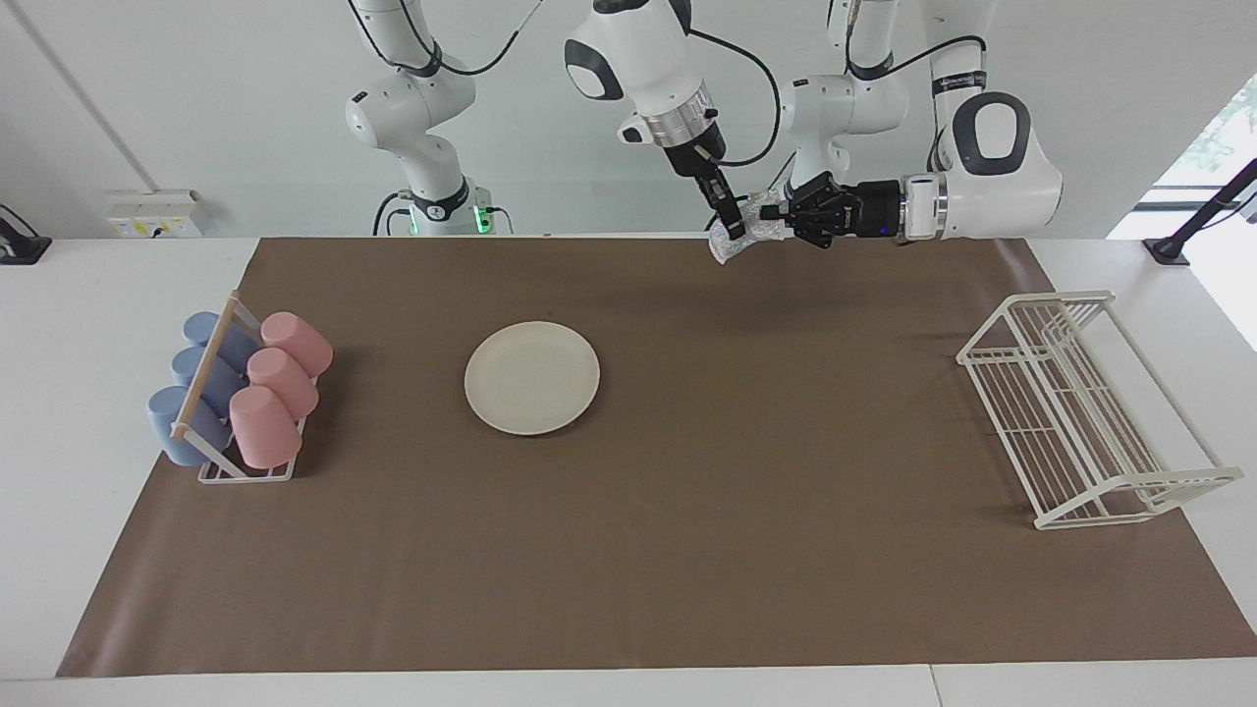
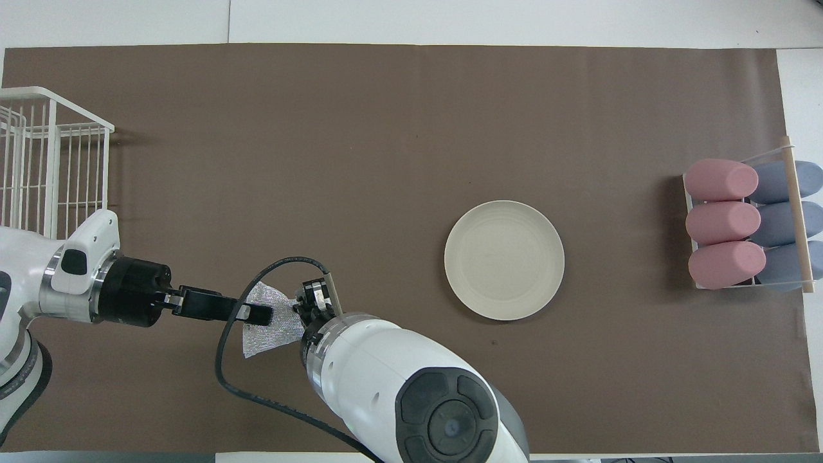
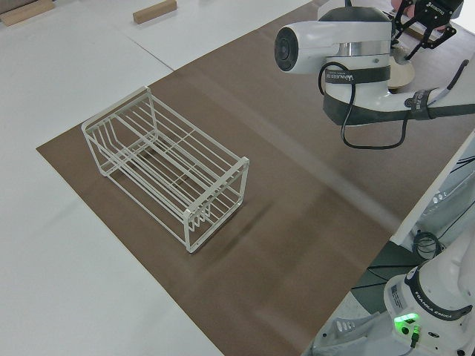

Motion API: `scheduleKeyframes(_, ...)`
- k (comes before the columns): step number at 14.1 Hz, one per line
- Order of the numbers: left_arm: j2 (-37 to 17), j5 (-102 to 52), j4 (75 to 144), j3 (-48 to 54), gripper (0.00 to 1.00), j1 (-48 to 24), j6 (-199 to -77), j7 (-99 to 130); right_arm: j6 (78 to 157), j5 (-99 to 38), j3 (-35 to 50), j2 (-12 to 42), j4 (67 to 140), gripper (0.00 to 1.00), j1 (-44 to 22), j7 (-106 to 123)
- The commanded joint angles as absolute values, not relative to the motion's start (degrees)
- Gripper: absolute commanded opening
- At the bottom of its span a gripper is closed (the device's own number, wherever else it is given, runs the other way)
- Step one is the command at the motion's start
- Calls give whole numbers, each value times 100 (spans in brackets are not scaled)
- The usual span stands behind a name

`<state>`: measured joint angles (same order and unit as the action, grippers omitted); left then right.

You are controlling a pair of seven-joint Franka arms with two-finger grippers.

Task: Wipe plate with sponge
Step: 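Grasp the sponge with the right gripper while the left gripper holds it, then carry the sponge onto the white plate with the right gripper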

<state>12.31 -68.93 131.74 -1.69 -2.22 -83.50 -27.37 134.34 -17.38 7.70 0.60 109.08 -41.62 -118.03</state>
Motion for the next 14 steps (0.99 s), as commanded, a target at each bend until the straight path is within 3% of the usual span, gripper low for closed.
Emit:
scheduleKeyframes(1,1257,-7005,13254,-246,0,-299,-8332,-2848,13518,-1793,791,79,10951,0,-4140,-11602)
scheduleKeyframes(7,1257,-6970,13245,-246,0,-299,-8306,-2856,13483,-1784,791,79,10951,0,-4140,-11602)
scheduleKeyframes(8,1292,-6961,13236,-229,64,-299,-8332,-2778,13482,-1784,791,70,10951,0,-4140,-11602)
scheduleKeyframes(9,1327,-6935,13236,-220,100,-290,-8332,-2656,13465,-1784,791,70,10951,0,-4140,-11602)
scheduleKeyframes(14,1345,-6540,13184,-220,100,-264,-8393,-2575,13001,-1469,773,-17,10960,0,-3878,-10928)
